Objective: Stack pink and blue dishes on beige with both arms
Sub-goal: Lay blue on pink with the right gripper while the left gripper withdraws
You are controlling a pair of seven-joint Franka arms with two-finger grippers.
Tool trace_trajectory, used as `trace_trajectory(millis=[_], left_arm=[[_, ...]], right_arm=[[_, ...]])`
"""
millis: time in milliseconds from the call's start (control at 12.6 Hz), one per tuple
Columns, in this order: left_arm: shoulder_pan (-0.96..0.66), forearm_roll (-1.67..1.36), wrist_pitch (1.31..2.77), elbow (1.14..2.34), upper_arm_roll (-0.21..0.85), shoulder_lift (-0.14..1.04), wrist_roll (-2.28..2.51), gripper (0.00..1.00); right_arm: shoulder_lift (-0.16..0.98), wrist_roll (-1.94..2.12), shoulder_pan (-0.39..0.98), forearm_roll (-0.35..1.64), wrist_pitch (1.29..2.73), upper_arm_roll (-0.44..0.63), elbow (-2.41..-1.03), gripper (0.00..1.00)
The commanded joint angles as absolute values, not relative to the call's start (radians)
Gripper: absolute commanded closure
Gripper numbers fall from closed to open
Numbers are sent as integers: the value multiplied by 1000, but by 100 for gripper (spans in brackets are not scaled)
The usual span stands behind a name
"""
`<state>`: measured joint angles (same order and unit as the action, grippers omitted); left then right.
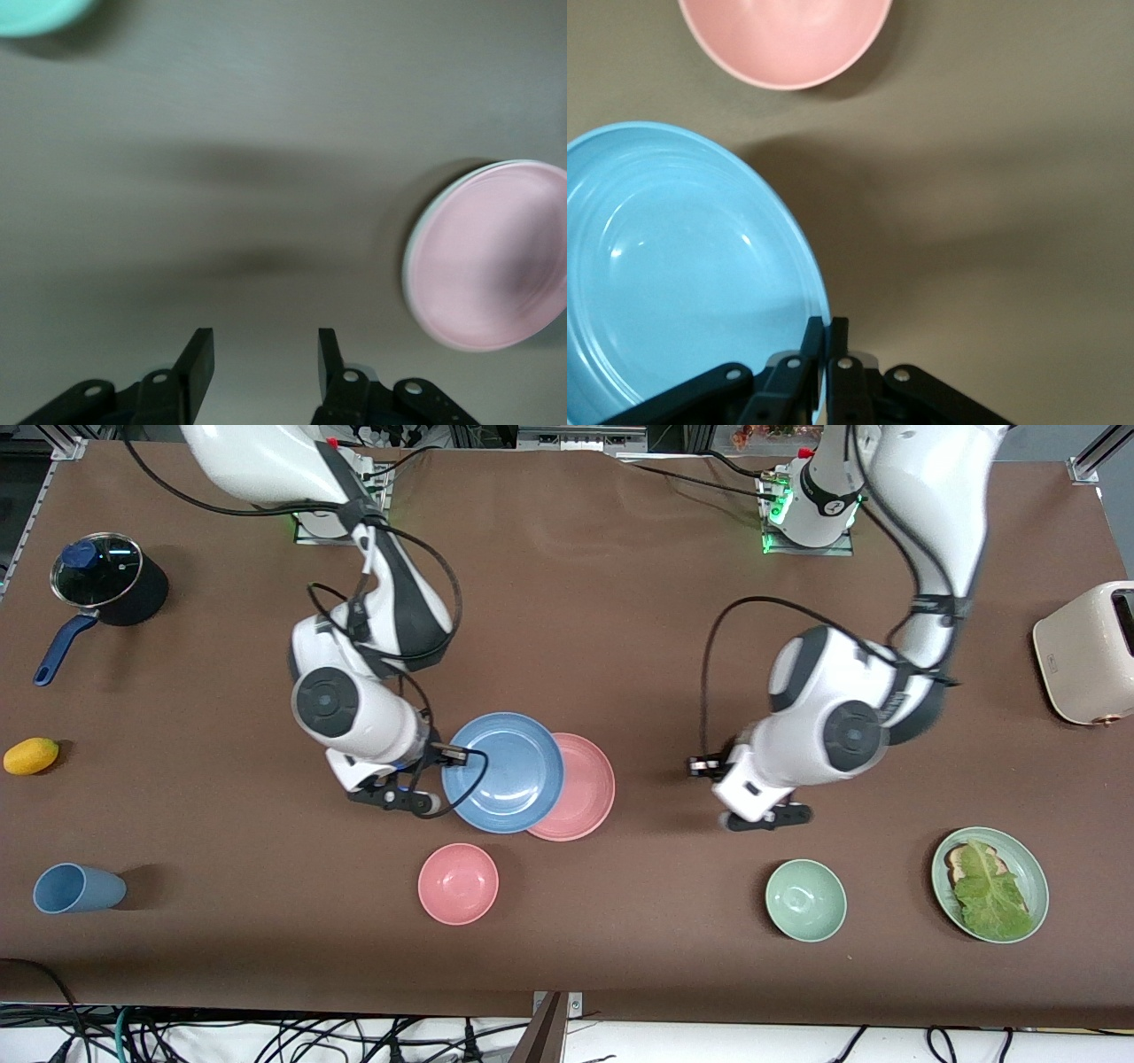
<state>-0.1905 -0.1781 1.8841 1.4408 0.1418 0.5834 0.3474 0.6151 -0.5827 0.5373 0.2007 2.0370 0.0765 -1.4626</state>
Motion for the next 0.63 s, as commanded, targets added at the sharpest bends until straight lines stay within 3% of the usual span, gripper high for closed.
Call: trace_trajectory(millis=[0,395,553], left_arm=[[-95,-149,1807,1460,152,535,160,42],[63,58,1729,1453,155,489,-32,39],[90,64,1639,1395,150,477,-55,38]], right_arm=[[666,-688,593,206,2080,84,-1428,100],[718,-758,640,206,2140,84,-1430,100],[727,-758,640,207,2144,84,-1427,100]])
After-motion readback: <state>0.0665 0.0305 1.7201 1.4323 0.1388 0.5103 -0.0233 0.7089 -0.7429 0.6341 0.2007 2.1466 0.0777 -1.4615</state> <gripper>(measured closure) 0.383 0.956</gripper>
